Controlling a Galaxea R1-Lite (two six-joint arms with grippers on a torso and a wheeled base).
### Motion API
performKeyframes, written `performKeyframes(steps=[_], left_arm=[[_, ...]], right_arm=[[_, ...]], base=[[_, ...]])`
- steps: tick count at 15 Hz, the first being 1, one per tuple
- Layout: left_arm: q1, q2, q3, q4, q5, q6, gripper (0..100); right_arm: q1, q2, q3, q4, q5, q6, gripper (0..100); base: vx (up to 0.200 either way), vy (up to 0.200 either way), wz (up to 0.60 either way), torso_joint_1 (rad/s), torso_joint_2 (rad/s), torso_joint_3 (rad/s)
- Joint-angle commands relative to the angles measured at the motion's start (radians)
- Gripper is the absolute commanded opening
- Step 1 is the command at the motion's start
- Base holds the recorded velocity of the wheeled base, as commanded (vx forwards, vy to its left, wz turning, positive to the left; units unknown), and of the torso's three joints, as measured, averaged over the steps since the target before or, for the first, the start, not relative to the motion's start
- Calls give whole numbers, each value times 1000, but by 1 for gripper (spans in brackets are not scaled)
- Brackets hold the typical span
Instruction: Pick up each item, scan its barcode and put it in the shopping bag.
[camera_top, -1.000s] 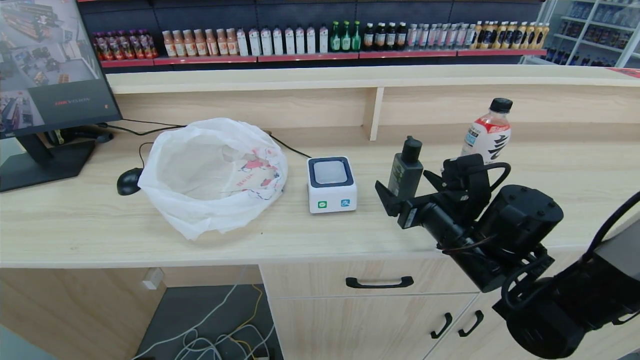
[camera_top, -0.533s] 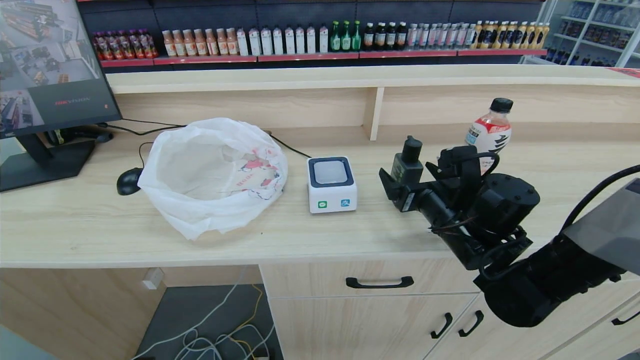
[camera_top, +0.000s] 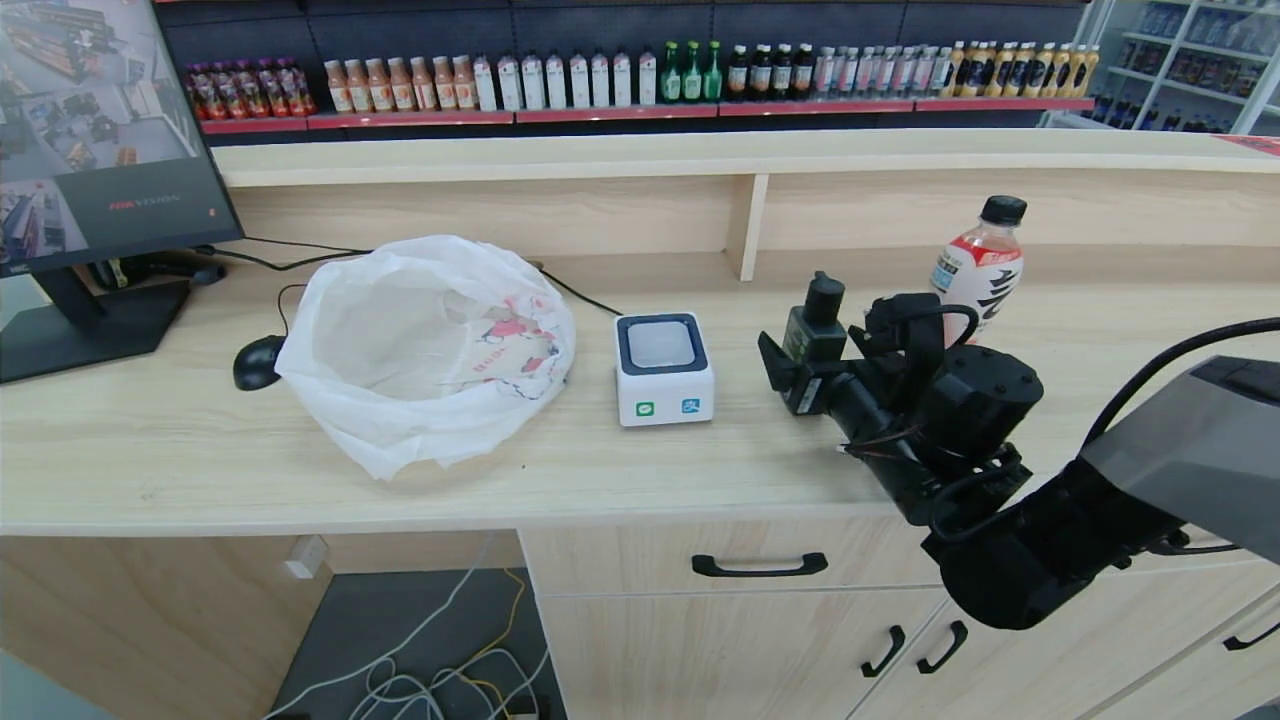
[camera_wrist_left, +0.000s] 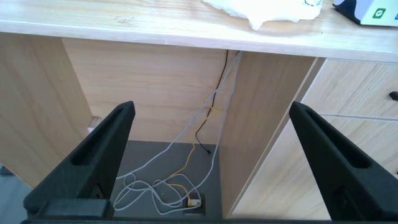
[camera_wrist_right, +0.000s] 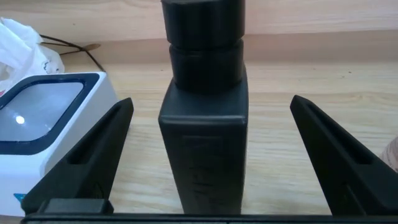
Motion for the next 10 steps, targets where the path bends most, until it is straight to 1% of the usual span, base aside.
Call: performKeyframes(steps=[1, 3, 10], left_arm=[[0, 0, 0, 0, 0, -1, 100], [0, 0, 0, 0, 0, -1, 100], [0, 0, 0, 0, 0, -1, 100]], right_arm=[[-6, 16, -25, 0, 0, -1, 100], [-8, 27, -67, 14, -3, 1, 100], [-17, 48, -65, 14, -3, 1, 100]], base=[[0, 0, 0, 0, 0, 0], [0, 0, 0, 0, 0, 0], [0, 0, 0, 0, 0, 0]])
